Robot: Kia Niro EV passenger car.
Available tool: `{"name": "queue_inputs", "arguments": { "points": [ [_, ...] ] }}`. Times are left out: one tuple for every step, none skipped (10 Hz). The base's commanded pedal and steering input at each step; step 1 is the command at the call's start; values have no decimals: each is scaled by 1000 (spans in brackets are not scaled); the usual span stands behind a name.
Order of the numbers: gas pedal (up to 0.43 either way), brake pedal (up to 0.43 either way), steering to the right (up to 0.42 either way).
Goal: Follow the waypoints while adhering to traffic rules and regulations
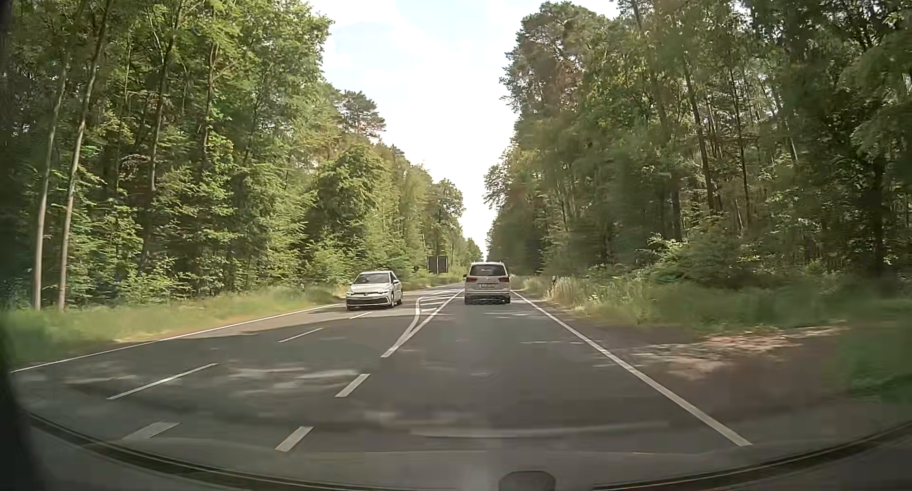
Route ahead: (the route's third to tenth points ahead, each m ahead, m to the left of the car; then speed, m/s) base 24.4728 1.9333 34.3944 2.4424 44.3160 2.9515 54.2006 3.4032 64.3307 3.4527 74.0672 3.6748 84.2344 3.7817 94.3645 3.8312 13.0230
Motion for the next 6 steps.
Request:
{"name": "queue_inputs", "arguments": {
  "points": [
    [79,30,-1],
    [79,37,0],
    [79,37,-1],
    [79,30,0],
    [79,37,-1],
    [79,37,-1]
  ]
}}
